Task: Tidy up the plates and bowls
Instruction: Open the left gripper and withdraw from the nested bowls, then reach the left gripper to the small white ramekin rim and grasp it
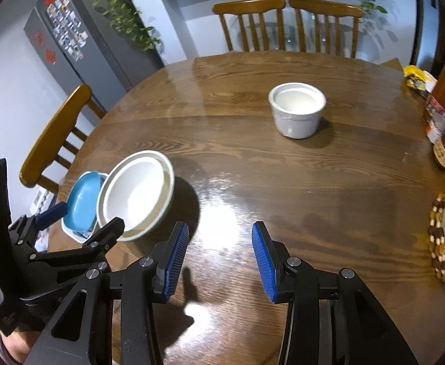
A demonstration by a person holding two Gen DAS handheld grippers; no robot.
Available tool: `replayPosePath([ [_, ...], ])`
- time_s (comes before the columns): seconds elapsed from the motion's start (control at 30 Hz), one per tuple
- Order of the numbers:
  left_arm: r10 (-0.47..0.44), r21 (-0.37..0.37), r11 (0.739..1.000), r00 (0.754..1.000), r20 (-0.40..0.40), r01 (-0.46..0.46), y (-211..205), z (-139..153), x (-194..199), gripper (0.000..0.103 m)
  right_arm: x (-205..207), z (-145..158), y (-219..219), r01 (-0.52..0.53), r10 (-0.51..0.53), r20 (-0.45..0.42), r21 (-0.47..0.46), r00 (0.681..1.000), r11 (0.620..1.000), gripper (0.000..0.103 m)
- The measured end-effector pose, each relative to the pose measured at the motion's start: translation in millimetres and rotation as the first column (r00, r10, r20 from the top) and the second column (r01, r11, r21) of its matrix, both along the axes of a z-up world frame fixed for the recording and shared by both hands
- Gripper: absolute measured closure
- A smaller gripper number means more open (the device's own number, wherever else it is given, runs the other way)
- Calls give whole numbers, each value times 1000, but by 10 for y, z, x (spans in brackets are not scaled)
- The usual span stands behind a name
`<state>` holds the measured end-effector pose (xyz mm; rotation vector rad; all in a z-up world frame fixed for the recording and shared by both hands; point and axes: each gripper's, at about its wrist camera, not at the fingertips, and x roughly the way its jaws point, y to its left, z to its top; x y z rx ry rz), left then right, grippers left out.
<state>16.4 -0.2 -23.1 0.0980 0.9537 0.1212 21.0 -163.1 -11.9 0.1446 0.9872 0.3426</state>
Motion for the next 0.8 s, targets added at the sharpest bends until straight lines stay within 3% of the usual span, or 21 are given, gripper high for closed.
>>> replayPosePath([
  [0.6,-81,16,997,988,132,79,-696,480,133,3,77,636,-837,103,-92,155,-68,984,992,59],
  [0.8,-48,15,999,979,196,46,-897,666,298,2,264,826,-958,96,-76,184,-102,980,990,59],
])
